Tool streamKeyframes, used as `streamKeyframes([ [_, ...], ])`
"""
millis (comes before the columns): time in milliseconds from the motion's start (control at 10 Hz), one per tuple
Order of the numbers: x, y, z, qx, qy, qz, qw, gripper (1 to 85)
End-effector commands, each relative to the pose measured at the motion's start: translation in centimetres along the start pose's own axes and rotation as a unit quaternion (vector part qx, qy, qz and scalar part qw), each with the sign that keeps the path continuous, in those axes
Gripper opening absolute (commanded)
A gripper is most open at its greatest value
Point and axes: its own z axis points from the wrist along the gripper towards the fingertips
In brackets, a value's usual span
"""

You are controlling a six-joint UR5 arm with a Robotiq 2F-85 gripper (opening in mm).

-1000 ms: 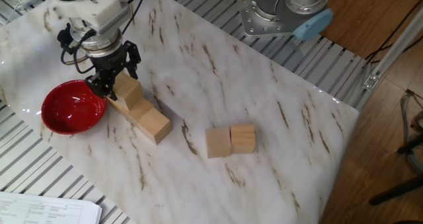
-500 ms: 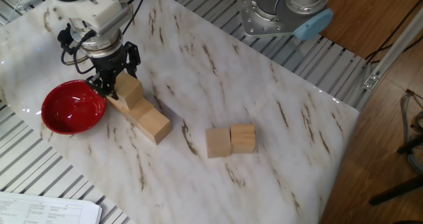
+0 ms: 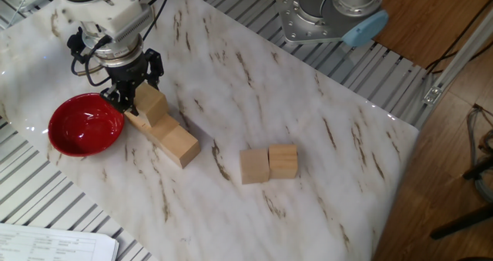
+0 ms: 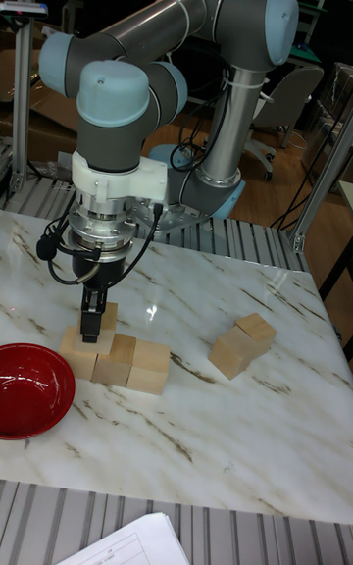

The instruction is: Stack the blocks into a pyramid shape

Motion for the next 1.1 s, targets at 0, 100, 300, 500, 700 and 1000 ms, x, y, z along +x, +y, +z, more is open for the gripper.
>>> streamKeyframes([
  [0, -0.2, -0.16, -0.16, 0.003, -0.005, 0.004, 1.0, 57.3],
  [100, -0.26, -0.23, -0.19, 0.003, -0.005, 0.003, 1.0, 57.0],
  [300, -0.32, -0.32, -0.06, 0.004, -0.005, 0.004, 1.0, 57.0],
  [500, -0.4, -0.4, -0.01, 0.005, -0.005, 0.006, 1.0, 57.0],
  [700, -0.38, -0.51, -0.34, 0.006, -0.007, 0.008, 0.9999, 57.0],
  [1000, -0.97, -0.74, 0.01, 0.009, -0.007, 0.007, 0.9999, 57.7],
])
